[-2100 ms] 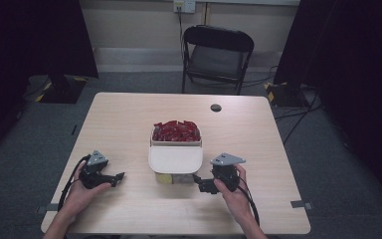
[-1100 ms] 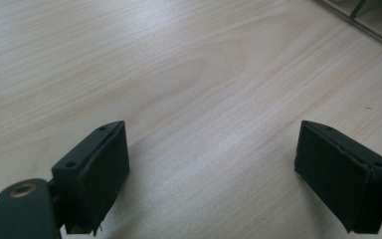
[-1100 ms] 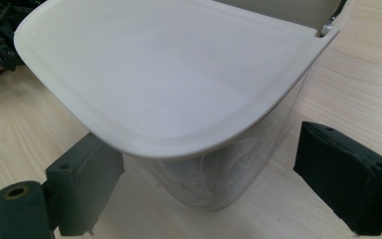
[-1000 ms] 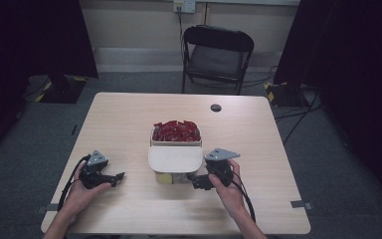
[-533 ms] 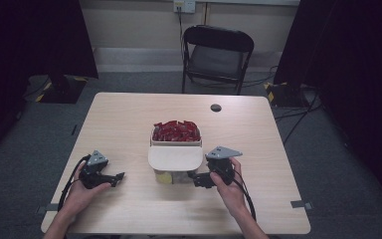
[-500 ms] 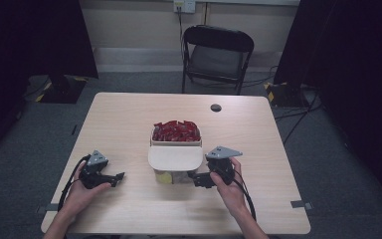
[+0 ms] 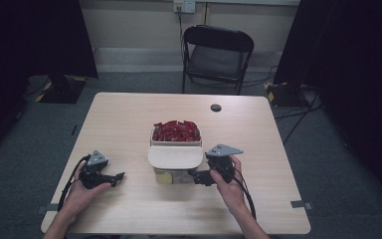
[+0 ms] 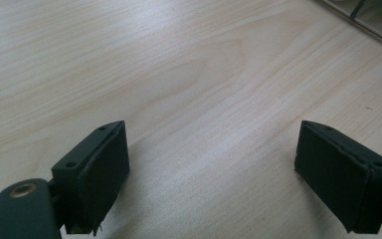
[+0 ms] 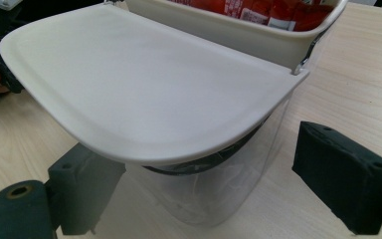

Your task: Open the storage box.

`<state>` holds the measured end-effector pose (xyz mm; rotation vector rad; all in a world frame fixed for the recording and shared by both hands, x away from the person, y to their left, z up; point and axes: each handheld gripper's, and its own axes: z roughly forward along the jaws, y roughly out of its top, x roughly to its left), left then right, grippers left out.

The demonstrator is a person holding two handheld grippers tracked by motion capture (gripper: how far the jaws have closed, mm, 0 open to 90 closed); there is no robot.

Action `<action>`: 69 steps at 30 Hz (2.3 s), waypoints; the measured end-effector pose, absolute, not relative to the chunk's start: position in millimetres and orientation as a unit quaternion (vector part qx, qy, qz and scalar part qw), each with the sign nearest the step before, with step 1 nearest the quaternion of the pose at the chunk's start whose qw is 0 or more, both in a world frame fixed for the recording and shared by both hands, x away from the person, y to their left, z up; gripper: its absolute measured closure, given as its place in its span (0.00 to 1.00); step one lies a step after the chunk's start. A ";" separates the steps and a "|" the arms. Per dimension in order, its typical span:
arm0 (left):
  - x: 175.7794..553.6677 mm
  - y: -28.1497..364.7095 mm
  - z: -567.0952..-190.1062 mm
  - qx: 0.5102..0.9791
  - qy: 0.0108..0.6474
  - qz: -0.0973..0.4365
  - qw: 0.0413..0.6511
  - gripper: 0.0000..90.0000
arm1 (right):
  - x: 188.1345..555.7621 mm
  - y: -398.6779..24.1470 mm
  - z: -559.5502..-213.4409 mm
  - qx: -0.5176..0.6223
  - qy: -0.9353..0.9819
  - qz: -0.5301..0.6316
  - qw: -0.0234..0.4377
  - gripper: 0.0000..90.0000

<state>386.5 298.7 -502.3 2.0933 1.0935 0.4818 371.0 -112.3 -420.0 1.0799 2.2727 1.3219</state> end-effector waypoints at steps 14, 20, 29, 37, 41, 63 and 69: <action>386.5 298.6 -502.4 0.811 0.424 0.186 0.358 0.15 | 379.3 -114.0 -412.3 0.382 0.783 0.468 0.150 0.15; 386.5 298.8 -502.2 0.811 0.423 0.187 0.357 0.15 | 381.4 -114.1 -409.5 0.380 0.781 0.473 0.150 0.16; 386.5 298.7 -502.2 0.811 0.424 0.187 0.357 0.15 | 389.3 -114.4 -405.5 0.388 0.773 0.479 0.148 0.16; 386.5 298.8 -502.2 0.811 0.423 0.187 0.357 0.15 | 394.2 -114.7 -401.7 0.389 0.767 0.488 0.145 0.16; 386.5 298.6 -502.3 0.811 0.424 0.185 0.358 0.15 | 398.0 -114.5 -401.7 0.392 0.767 0.488 0.142 0.16; 386.5 298.7 -502.3 0.811 0.424 0.186 0.358 0.15 | 417.3 -110.7 -398.1 0.388 0.775 0.481 0.130 0.15; 386.5 298.8 -502.2 0.811 0.423 0.187 0.357 0.15 | 420.8 -111.6 -396.9 0.391 0.770 0.490 0.124 0.15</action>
